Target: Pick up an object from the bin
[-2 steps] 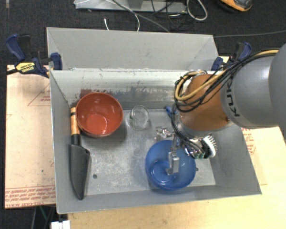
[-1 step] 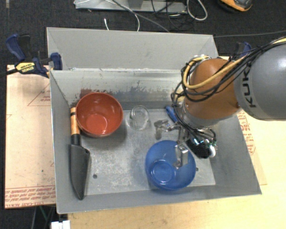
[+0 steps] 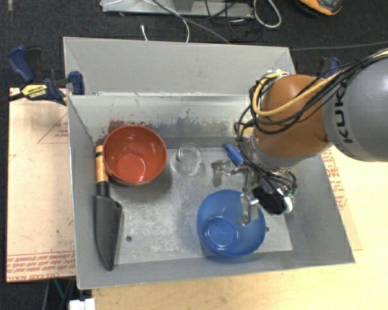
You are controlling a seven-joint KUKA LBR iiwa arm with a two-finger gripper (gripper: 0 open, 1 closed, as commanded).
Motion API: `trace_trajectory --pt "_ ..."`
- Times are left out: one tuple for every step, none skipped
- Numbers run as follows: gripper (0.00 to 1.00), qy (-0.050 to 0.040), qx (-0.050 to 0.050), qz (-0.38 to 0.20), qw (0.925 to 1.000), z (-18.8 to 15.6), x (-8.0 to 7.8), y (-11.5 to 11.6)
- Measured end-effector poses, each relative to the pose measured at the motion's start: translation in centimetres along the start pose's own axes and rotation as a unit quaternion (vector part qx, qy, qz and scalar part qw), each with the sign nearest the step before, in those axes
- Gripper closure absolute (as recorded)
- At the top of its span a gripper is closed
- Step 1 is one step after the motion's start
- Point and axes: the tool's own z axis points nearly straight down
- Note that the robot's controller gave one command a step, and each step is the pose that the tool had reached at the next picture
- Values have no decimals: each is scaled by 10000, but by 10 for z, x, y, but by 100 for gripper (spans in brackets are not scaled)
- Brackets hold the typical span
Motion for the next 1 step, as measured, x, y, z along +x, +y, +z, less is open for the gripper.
trace_trajectory --pt "0 -23 -3 -511 9987 80 3 11"
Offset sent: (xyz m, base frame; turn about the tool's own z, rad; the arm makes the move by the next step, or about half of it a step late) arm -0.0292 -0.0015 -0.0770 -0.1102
